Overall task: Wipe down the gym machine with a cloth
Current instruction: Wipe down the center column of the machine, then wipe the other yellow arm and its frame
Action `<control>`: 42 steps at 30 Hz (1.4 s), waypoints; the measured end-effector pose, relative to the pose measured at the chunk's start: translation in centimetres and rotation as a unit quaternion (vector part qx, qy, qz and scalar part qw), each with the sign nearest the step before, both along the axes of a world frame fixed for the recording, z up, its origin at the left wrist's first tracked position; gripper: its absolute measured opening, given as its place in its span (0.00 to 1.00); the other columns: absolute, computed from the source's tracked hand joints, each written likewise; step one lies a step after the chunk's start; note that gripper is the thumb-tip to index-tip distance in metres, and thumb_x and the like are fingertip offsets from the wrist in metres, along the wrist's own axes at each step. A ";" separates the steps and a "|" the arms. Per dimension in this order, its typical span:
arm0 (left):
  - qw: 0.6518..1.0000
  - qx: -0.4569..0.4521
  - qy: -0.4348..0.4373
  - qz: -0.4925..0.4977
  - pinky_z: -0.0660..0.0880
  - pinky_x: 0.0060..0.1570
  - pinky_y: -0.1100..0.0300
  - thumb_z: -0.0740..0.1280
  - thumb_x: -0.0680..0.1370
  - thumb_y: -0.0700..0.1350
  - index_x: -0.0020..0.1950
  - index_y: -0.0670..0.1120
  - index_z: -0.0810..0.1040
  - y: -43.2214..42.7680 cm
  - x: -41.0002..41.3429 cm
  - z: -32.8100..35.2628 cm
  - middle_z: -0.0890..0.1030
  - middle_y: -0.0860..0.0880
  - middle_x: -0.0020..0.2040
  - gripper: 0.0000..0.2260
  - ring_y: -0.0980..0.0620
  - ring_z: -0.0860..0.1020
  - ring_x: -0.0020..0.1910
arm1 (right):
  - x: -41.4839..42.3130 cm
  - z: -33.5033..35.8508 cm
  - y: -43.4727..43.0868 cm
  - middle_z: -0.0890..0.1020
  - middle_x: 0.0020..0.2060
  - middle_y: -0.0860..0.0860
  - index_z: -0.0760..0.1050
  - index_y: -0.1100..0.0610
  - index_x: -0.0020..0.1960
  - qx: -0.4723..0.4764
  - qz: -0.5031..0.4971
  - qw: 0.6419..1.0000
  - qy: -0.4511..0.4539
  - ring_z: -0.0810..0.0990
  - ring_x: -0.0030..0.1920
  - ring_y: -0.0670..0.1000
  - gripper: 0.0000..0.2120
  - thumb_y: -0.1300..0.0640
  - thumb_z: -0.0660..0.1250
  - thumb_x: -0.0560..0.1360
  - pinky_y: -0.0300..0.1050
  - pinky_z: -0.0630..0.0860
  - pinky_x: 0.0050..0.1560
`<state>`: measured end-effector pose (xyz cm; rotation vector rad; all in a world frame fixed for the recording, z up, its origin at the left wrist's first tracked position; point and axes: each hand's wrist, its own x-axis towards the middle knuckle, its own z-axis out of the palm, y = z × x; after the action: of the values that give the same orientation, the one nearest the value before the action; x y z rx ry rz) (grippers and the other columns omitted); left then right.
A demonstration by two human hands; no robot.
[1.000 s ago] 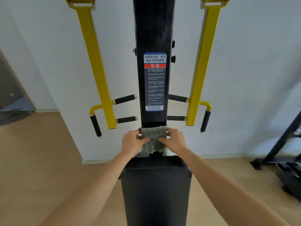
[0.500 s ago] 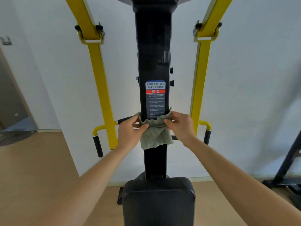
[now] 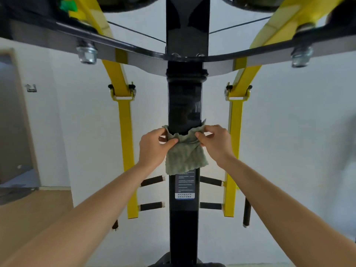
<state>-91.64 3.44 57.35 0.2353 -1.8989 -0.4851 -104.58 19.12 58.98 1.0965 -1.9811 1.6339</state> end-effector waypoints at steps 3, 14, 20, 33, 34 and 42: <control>1.000 -0.015 0.013 0.003 0.81 0.47 0.53 0.76 0.74 0.51 0.54 0.46 0.85 -0.1 -0.2 2.4 0.86 0.52 0.48 0.13 0.53 0.83 0.43 | -0.5 2.4 -0.4 0.82 0.48 0.50 0.84 0.54 0.46 -0.014 -0.007 1.000 0.018 0.83 0.44 0.55 0.04 0.53 0.73 0.75 0.56 0.82 0.49; 0.992 0.023 0.093 0.087 0.80 0.43 0.46 0.73 0.77 0.50 0.43 0.46 0.84 2.3 0.3 9.0 0.84 0.51 0.39 0.08 0.50 0.81 0.38 | 2.2 8.8 -0.2 0.86 0.41 0.51 0.84 0.53 0.43 -0.187 0.043 0.972 -0.137 0.87 0.41 0.53 0.05 0.62 0.74 0.76 0.50 0.85 0.46; 0.960 0.210 0.037 -0.183 0.85 0.43 0.52 0.74 0.77 0.46 0.46 0.45 0.85 8.1 4.8 9.6 0.86 0.47 0.40 0.05 0.50 0.86 0.41 | 8.4 6.2 5.1 0.86 0.50 0.56 0.83 0.59 0.56 -0.132 0.304 0.902 -0.278 0.84 0.54 0.57 0.09 0.57 0.69 0.80 0.54 0.82 0.56; 0.835 0.329 0.026 -0.441 0.82 0.48 0.57 0.68 0.81 0.38 0.57 0.40 0.81 18.5 12.1 13.4 0.86 0.44 0.51 0.06 0.47 0.86 0.51 | 16.8 7.4 18.5 0.83 0.56 0.60 0.76 0.53 0.66 0.008 0.264 0.952 -0.157 0.85 0.54 0.59 0.22 0.68 0.73 0.75 0.56 0.84 0.46; 0.832 0.326 0.032 -0.448 0.82 0.48 0.56 0.68 0.80 0.37 0.57 0.40 0.80 19.0 12.3 13.7 0.86 0.44 0.51 0.06 0.47 0.86 0.51 | 17.2 7.7 19.4 0.84 0.55 0.61 0.76 0.53 0.66 -0.025 0.253 0.954 -0.157 0.85 0.52 0.60 0.22 0.69 0.71 0.75 0.56 0.84 0.46; 0.951 -0.059 -0.034 -0.302 0.79 0.48 0.61 0.74 0.76 0.50 0.52 0.55 0.83 20.3 11.8 15.4 0.83 0.58 0.51 0.06 0.59 0.81 0.50 | 19.6 11.3 25.7 0.86 0.49 0.59 0.81 0.61 0.57 -0.235 0.144 0.957 -0.096 0.86 0.49 0.57 0.14 0.73 0.62 0.78 0.49 0.83 0.50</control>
<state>-79.87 23.77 72.72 -0.4292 -2.0454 -0.7719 -84.99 44.80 70.28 1.1017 -1.4546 2.2887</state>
